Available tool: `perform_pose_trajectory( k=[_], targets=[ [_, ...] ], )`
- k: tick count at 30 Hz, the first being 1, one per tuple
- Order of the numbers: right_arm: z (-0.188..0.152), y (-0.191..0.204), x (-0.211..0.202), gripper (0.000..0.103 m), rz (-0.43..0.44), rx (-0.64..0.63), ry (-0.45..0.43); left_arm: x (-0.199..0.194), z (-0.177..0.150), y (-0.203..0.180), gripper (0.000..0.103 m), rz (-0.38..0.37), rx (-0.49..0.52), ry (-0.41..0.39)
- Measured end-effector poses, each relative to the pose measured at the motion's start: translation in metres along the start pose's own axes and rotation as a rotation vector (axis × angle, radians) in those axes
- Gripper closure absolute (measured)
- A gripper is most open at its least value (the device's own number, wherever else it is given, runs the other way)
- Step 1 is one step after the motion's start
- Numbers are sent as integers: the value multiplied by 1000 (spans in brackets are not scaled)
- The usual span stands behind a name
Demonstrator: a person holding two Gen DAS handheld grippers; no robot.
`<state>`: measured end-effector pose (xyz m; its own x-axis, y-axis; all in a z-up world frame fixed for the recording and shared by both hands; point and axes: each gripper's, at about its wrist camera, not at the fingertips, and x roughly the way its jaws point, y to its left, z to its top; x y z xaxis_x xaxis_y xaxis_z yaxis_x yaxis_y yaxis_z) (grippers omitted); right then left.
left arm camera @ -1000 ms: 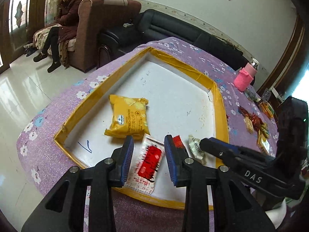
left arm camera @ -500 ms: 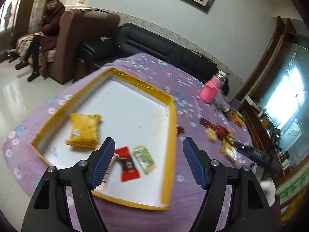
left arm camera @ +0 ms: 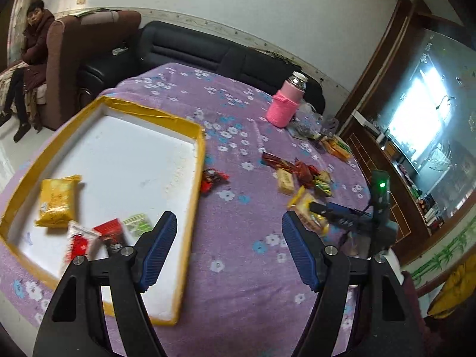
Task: Organize snacks
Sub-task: 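Grasp the yellow salted-egg cracker pack with the right tool while the left tool grasps the cheese biscuit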
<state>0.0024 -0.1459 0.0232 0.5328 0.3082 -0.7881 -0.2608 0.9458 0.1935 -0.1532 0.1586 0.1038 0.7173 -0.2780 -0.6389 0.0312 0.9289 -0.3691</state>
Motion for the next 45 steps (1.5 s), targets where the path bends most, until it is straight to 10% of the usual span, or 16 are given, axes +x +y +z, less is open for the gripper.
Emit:
perform_pose_trajectory(
  k=[12, 25, 28, 38, 41, 45],
  targets=[
    [-12, 18, 19, 29, -68, -99, 3, 154, 42, -83, 30, -105, 87, 239],
    [-19, 3, 9, 29, -55, -50, 45, 267, 34, -143, 32, 96, 424, 314],
    [-20, 5, 8, 29, -65, -59, 41, 261, 29, -151, 72, 107, 487, 280],
    [-22, 15, 8, 29, -62, -88, 21, 202, 25, -113, 72, 58, 384, 244],
    [-22, 16, 9, 29, -39, -90, 3, 182, 28, -104, 91, 30, 338, 227],
    [-20, 14, 11, 29, 9, -62, -9, 133, 29, -81, 91, -21, 281, 166]
  ],
)
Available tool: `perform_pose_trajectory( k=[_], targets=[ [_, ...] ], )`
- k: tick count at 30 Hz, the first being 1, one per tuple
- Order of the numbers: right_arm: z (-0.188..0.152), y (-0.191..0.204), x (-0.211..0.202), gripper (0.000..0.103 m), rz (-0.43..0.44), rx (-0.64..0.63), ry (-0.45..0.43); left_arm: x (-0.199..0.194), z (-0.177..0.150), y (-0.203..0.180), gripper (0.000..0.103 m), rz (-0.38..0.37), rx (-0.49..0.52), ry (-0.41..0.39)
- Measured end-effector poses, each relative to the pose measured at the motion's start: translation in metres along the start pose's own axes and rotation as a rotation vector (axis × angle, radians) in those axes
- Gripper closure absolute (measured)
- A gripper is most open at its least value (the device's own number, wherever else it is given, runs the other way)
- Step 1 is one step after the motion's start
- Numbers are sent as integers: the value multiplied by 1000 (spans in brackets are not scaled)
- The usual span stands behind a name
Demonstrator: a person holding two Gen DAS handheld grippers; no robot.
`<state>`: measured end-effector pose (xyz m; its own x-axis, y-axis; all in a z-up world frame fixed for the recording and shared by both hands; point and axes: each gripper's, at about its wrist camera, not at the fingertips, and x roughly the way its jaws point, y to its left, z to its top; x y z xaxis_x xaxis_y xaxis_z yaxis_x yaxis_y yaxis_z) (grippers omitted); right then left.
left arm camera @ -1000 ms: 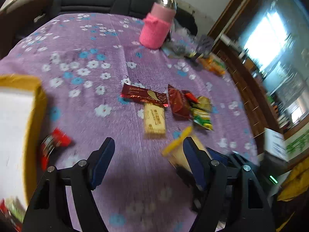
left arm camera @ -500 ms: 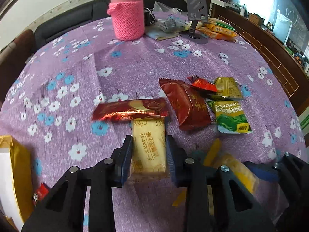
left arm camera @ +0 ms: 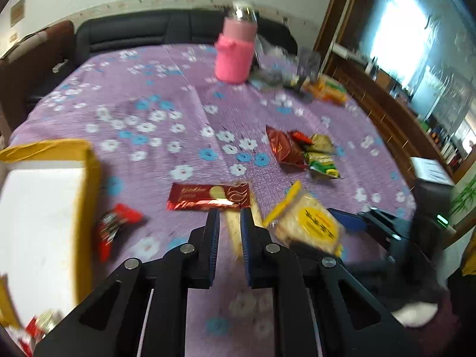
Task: Organize snacks
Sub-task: 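Grasp the yellow salted-egg cracker pack with the right tool while the left tool grasps the cheese biscuit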
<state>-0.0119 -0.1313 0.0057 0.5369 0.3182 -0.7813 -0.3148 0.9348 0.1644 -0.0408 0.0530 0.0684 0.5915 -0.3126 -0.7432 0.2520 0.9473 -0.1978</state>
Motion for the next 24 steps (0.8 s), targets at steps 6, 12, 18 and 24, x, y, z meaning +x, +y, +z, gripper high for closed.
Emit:
perform_pose_trajectory(
  k=[6, 12, 18, 24],
  targets=[
    [-9, 10, -10, 29, 30, 61, -1, -33, -17, 19, 91, -40, -21, -35],
    [-32, 19, -38, 29, 7, 87, -22, -37, -31, 46, 69, -53, -113, -19],
    [-39, 4, -45, 29, -2, 138, -48, -17, -37, 45, 56, 1, -87, 32],
    [-43, -6, -38, 32, 13, 174, -55, 34, -21, -1, 40, 23, 1, 96]
  ],
)
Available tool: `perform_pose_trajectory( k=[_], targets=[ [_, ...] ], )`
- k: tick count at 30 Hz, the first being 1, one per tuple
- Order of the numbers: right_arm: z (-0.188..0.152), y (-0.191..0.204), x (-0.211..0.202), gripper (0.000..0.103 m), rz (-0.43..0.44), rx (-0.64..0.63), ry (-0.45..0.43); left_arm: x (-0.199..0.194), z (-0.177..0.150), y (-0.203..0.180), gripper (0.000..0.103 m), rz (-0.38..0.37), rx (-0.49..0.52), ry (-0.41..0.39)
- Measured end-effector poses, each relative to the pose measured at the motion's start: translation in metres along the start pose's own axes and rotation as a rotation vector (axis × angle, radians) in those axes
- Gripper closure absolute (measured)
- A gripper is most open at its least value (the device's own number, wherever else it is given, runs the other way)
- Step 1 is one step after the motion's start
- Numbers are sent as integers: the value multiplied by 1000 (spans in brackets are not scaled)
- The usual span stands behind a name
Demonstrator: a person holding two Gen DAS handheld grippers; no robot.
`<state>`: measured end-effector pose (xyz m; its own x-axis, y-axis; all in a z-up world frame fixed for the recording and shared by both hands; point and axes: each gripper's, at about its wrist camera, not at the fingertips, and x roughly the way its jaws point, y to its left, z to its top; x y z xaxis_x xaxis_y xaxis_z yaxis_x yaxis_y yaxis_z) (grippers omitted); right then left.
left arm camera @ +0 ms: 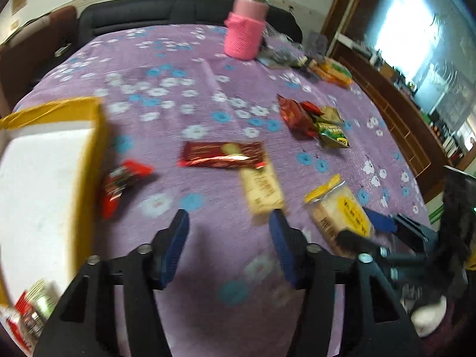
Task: Organize snacks
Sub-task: 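Grasp the yellow salted-egg cracker pack with the right tool while the left tool grasps the cheese biscuit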
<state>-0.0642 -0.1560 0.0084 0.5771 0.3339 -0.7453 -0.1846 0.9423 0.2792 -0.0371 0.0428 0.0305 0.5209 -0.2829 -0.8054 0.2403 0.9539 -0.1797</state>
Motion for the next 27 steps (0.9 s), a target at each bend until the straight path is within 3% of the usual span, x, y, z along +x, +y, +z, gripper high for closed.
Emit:
perform_pose_trajectory(
  k=[3, 6, 8, 9, 11, 14, 16, 18, 25, 27],
  targets=[
    [-1, -1, 0, 32, 4, 3, -5, 24, 13, -20, 31, 86, 54, 18],
    [-2, 0, 0, 32, 9, 2, -6, 55, 20, -39, 30, 170, 150, 52],
    [-2, 0, -2, 45, 3, -1, -12, 55, 21, -40, 42, 136, 162, 28],
    [-2, -1, -2, 48, 2, -3, -14, 52, 21, -38, 59, 113, 154, 26],
    [-2, -5, -1, 48, 22, 12, -6, 47, 20, -37, 72, 113, 165, 36],
    [-1, -6, 2, 42, 45, 14, 5, 41, 14, -33, 72, 114, 155, 40],
    [-2, -3, 3, 31, 50, 2, 7, 38, 10, -30, 72, 112, 139, 38],
    [-1, 3, 5, 26, 42, -21, 14, 34, 7, -27, 72, 103, 120, 37],
    [2, 29, 21, 25, -146, -139, 60, 3, -3, -14, 72, 42, 57, -9],
    [1, 36, 24, 31, -191, -178, 66, -10, -8, -9, 72, 31, 50, -24]
  ],
)
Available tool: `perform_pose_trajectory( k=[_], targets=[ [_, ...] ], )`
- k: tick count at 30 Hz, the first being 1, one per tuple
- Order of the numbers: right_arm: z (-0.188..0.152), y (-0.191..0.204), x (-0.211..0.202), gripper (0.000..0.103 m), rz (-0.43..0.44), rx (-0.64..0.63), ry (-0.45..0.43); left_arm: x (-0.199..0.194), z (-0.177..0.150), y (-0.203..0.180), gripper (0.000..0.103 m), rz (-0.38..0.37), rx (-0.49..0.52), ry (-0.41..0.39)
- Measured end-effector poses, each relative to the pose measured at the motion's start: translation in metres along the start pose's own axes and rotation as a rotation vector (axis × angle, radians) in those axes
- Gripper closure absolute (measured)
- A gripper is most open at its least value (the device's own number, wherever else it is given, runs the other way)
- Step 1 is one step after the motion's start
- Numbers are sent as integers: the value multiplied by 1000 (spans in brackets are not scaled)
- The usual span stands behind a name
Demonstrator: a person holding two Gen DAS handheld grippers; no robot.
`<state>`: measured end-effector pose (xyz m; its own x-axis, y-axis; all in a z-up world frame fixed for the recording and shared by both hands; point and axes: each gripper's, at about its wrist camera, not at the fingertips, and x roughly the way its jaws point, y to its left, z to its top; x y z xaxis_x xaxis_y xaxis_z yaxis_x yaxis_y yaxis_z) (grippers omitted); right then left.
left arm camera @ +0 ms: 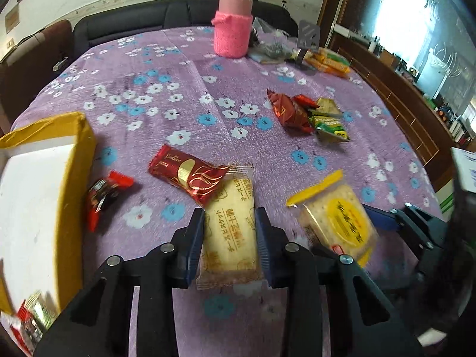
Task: Organize snacks
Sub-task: 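Grasp the yellow salted-egg cracker pack with the right tool while the left tool grasps the cheese biscuit, then carry both crackers to the white tray and open both tools to release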
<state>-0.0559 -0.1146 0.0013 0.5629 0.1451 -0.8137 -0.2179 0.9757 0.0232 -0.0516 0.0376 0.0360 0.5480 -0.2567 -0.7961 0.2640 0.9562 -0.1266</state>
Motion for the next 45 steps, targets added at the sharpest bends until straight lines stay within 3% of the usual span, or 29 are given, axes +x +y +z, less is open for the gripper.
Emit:
perform_pose_trajectory(
  k=[8, 13, 20, 26, 32, 37, 39, 41, 45],
  targets=[
    [-8, -8, -21, 32, 134, 117, -12, -63, -22, 46, 72, -59, -116, -107],
    [5, 16, -49, 32, 251, 104, -72, -102, -41, 105, 72, 15, -244, -186],
    [45, 111, -55, 32, 404, -34, -67, -119, -67, 179, 71, 197, -382, -223],
    [64, 211, -35, 33, 452, -189, -32, -105, -79, 225, 71, 235, -475, -180],
    [69, 268, 13, 32, 412, -255, 57, -107, -89, 242, 69, 222, -512, -183],
    [66, 279, 26, 30, 442, -257, 99, -124, -94, 245, 64, 199, -549, -223],
    [66, 277, 22, 31, 448, -262, 86, -135, -96, 242, 50, 194, -569, -258],
    [68, 266, 11, 32, 473, -239, 60, -148, -100, 235, 44, 178, -596, -301],
    [69, 227, -18, 32, 481, -173, -24, -164, -105, 217, 42, 133, -619, -361]
  ],
)
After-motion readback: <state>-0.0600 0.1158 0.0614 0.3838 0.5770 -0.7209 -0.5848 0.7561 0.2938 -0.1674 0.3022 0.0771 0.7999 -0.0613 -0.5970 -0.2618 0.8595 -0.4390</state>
